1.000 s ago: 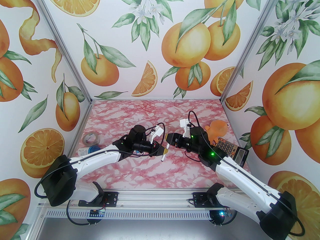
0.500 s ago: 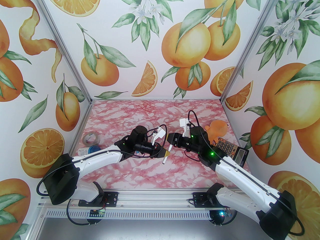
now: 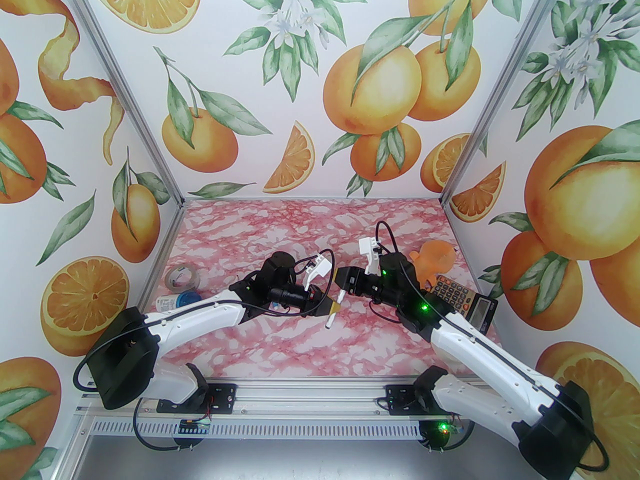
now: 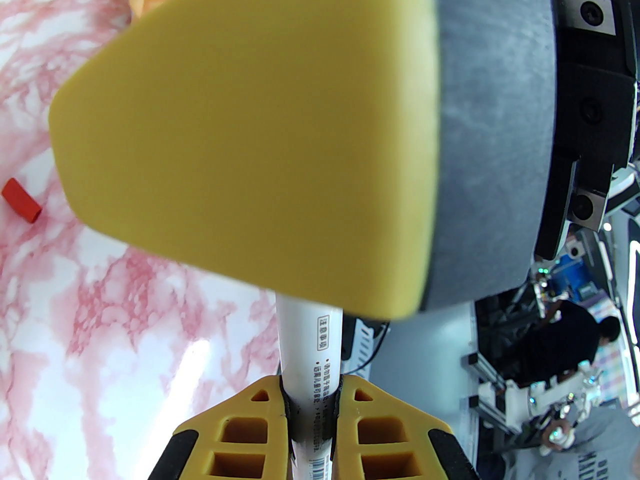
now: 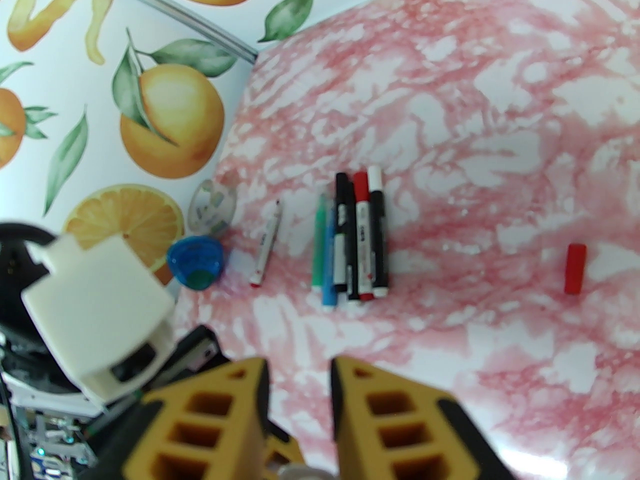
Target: Open the pen caps
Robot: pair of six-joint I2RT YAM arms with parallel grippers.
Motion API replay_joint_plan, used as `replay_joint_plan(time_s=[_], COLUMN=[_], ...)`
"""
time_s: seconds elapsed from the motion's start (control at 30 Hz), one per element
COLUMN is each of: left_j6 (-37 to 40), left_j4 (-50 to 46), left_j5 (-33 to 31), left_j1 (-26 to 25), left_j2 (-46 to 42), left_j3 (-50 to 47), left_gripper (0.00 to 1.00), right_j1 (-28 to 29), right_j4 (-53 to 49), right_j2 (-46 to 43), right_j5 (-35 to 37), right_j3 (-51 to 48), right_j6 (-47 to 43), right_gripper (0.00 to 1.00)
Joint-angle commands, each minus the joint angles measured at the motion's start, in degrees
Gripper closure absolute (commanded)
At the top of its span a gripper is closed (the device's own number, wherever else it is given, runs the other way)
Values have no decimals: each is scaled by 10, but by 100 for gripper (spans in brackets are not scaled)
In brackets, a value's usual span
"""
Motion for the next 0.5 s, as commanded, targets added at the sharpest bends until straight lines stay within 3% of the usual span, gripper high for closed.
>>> replay_joint_plan(time_s=[0.0, 0.27, 0.47], left_j6=[-2, -2, -20], left_j4=[19, 20, 55], left_j5=[8, 5, -2], left_j1=[-3, -3, -5], left_j2=[-6, -11, -10], left_j3=[9, 5, -12], left_gripper=[88, 87, 66], right_j1=[-1, -1, -1], right_j4=[-11, -10, 5], right_j2=[-3, -6, -8], right_j5=[5, 13, 7], right_j3=[7, 10, 11], right_j6=[-11, -9, 6], right_gripper=[76, 85, 87])
